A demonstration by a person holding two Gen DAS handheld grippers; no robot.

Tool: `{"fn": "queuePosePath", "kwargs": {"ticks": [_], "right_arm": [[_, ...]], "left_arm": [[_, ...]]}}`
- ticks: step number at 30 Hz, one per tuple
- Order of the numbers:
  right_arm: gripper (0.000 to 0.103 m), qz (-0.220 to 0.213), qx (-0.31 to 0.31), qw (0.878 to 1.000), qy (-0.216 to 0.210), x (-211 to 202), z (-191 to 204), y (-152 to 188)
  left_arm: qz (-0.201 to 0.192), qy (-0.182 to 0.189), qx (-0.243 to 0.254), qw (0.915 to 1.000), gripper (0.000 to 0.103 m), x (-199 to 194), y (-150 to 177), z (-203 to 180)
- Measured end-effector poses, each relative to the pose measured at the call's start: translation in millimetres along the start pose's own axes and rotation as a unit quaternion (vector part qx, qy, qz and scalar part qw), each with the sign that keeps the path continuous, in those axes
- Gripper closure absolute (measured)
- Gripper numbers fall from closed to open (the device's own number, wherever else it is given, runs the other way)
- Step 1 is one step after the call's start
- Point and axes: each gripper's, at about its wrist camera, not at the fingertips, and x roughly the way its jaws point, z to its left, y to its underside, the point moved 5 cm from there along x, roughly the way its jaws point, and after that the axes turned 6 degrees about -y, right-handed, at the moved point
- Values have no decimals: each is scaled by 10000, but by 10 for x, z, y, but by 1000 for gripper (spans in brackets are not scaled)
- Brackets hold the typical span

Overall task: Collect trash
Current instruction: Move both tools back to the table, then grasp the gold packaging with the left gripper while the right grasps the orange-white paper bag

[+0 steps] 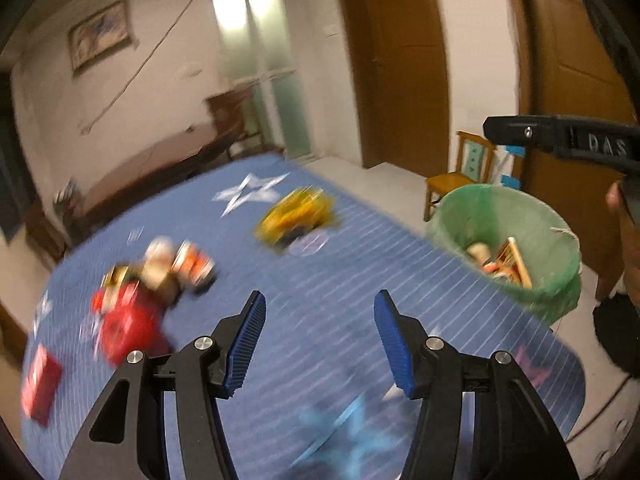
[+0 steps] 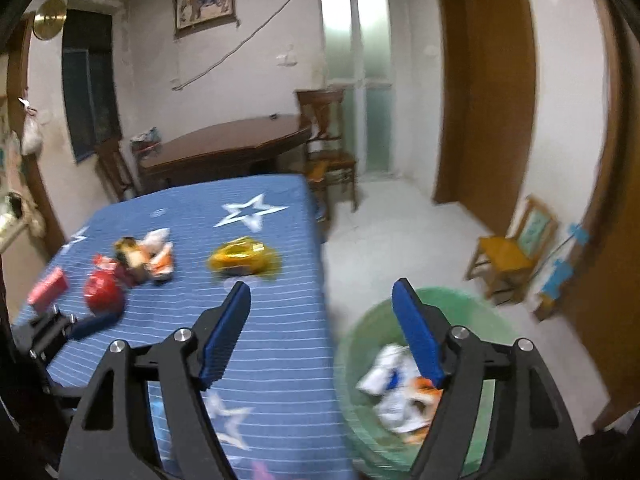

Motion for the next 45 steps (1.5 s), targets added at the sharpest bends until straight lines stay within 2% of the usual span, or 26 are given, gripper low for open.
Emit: {"fn": "queuePosePath", "kwargs": {"ticks": [4, 8, 9, 13, 15, 19, 22, 24, 28, 32, 33, 35, 36, 38, 41, 43, 45], "right_arm": [[33, 240, -217, 9981, -520, 284, 477, 23], [33, 489, -451, 9911, -1151, 640, 997, -8], [33, 577, -484, 9882, -1335, 750, 1139, -28], [33, 932, -569, 9745, -1960, 1147, 1583, -126], [33, 1167, -521, 9651, -2284, 1342, 1736, -154], [33, 1548, -479, 9543, -2511, 1748, 1913, -176], [33, 1689, -909, 9493, -2491, 1915, 2034, -144], [33, 1802, -1215, 9463, -2394, 2072, 2093, -104], [33, 2048, -1250, 9449, -2229, 2368, 2041, -54], [33, 2180, -1169, 9425, -2247, 2567, 2051, 8], [38, 2207, -1168, 9420, -2243, 2592, 2057, 18], [51, 2321, -1148, 9391, -2258, 2651, 2063, 55], [60, 2348, -1147, 9381, -2272, 2669, 2057, 69], [61, 2279, -1152, 9394, -2289, 2651, 2056, 77], [62, 2206, -1096, 9422, -2272, 2605, 2038, 95], [63, 2131, -1100, 9453, -2212, 2530, 1991, 104], [63, 2016, -1043, 9495, -2169, 2431, 1936, 82]], "left_arm": [[252, 56, -657, 9975, 42, -79, 324, 593], [259, -256, -1132, 9929, 34, -214, 436, 1299], [264, -382, -1325, 9901, 30, -246, 415, 1571], [376, -582, -2109, 9750, 25, -199, 214, 2403], [540, -597, -2492, 9651, 25, 9, 44, 2830], [929, -536, -2992, 9482, 25, 596, -194, 3327], [1286, -378, -3151, 9396, 25, 1093, -263, 3437], [1585, -65, -3304, 9304, 25, 1425, -240, 3437], [1811, 141, -3559, 9167, 25, 1762, -137, 3451], [1833, 60, -3522, 9178, 25, 1939, -135, 3429], [1858, 37, -3506, 9179, 25, 1969, -129, 3432], [1991, 45, -3573, 9125, 26, 2100, -98, 3415], [2089, 118, -3591, 9096, 38, 2166, -72, 3382], [2045, 8, -3464, 9155, 54, 2200, -98, 3335], [1929, 60, -3416, 9198, 64, 2175, -141, 3307], [1779, 120, -3561, 9173, 74, 2081, -172, 3364], [1587, 117, -3678, 9162, 74, 1968, -198, 3438]]}}
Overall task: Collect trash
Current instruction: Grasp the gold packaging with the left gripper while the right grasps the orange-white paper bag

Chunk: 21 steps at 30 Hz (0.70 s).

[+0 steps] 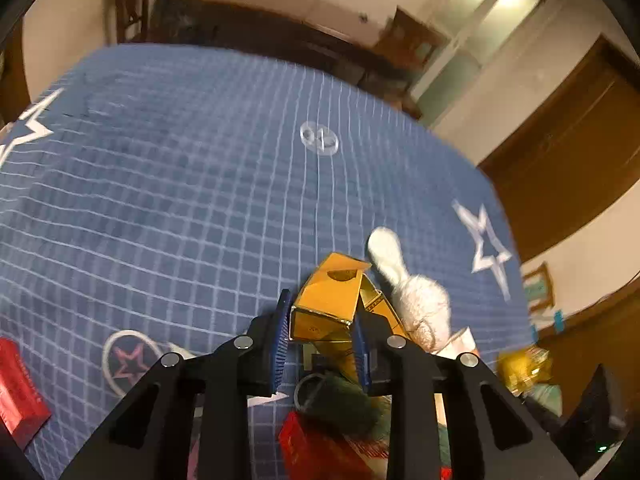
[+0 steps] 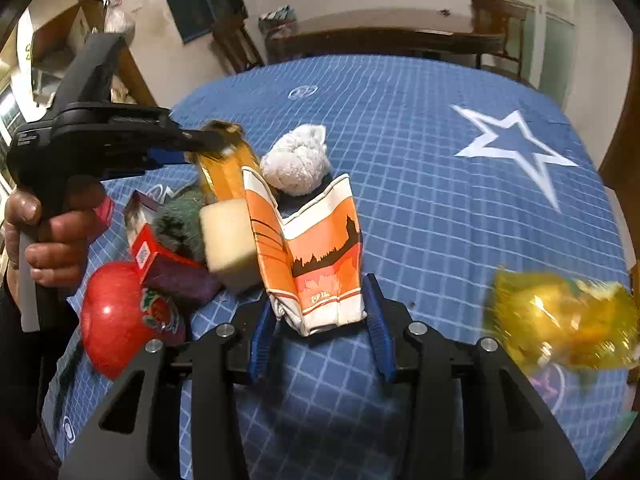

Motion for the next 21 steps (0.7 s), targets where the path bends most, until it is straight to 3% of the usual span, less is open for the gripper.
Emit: {"fn": "queuePosePath", "kwargs": {"ticks": [6, 12, 15, 19, 21], "right_arm": [[63, -374, -20, 9992, 108, -434, 132, 103], [63, -752, -9, 9967, 290, -879, 323, 281], [63, -925, -11, 9946, 476, -1107, 423, 361], [63, -1160, 30, 9906, 722, -1365, 572, 538], [63, -1279, 81, 9882, 844, -1464, 615, 638]], "left_arm": [[-634, 121, 56, 9979, 74, -698, 57, 25], [-1307, 6, 241, 9911, 74, -1518, 390, -45], [-1527, 88, 332, 9877, 74, -1875, 609, -103], [-1620, 179, 789, 9835, 74, -2247, 1086, -329], [-1726, 56, 1100, 9788, 74, -2376, 1336, -461]]}}
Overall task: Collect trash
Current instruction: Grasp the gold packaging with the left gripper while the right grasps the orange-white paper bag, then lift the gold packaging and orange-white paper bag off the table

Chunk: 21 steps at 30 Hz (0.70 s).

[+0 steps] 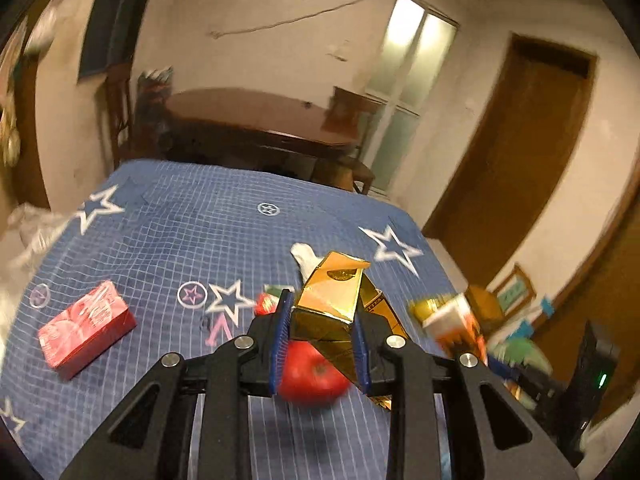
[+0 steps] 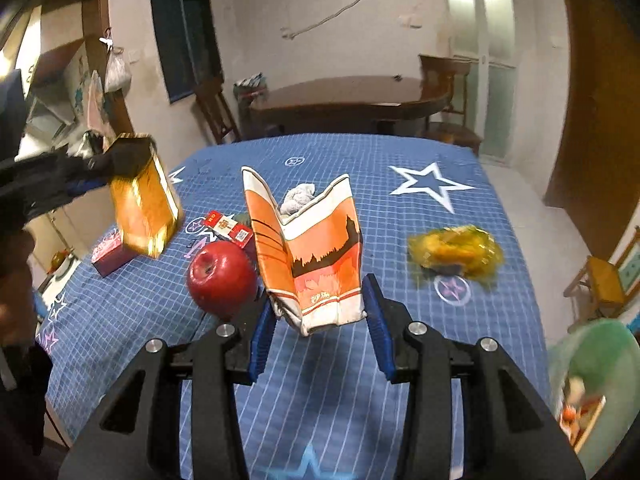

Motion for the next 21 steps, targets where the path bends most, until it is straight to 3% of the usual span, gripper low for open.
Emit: {"fn": "queuePosePath", "kwargs": {"ticks": [9, 16, 21], "right_arm": [[63, -495, 174, 9976, 442, -591, 118, 430], [63, -779, 416, 9933, 745, -810, 61, 679], [62, -764, 328, 9932, 819, -823, 80, 768]], "left_arm": [[-374, -307, 1087, 9929, 74, -559, 816, -711], [-558, -636, 1524, 9847, 74, -661, 1289, -968], [-563, -677, 1648, 9824, 74, -641, 1451, -1046]]}}
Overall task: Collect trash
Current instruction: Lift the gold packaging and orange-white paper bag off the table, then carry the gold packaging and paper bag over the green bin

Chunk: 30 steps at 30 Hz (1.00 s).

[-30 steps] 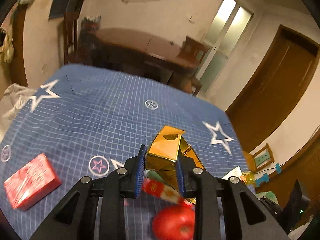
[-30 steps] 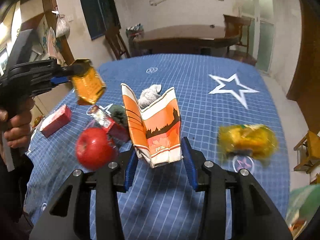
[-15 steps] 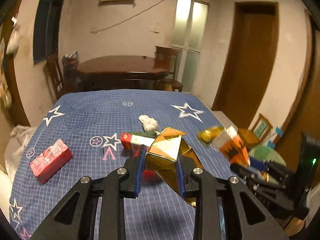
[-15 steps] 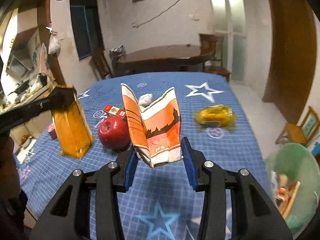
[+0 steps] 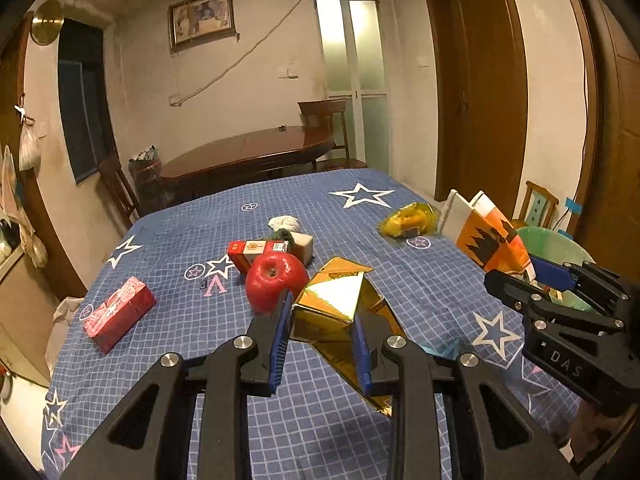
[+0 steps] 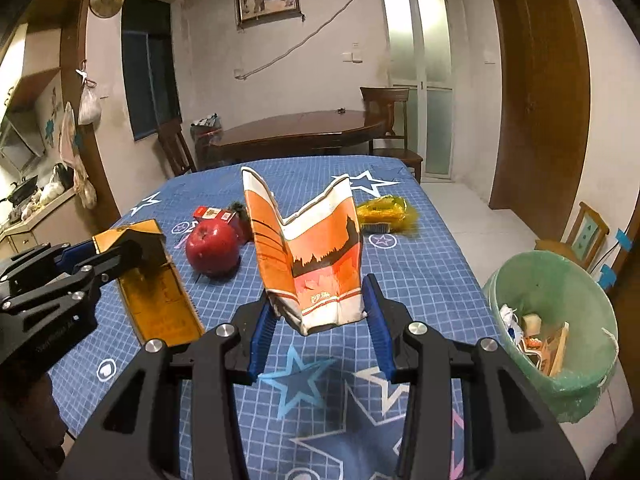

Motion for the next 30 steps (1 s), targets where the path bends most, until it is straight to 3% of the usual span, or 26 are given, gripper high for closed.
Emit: {"fn": "queuePosePath", "kwargs": {"ticks": [15, 21, 30], "right_arm": [[62, -98, 125, 9996, 242, -191, -319, 74], [62, -222, 340, 9977, 549, -348, -723, 39], [62, -399, 697, 9900, 1158, -643, -1481, -62]], "left_arm": [[-89, 136, 205, 9997, 73, 51, -117, -326], [-199, 452, 434, 9978, 73, 113, -331, -764], [-310, 1089, 960, 9889, 73, 318, -666, -1733]]}}
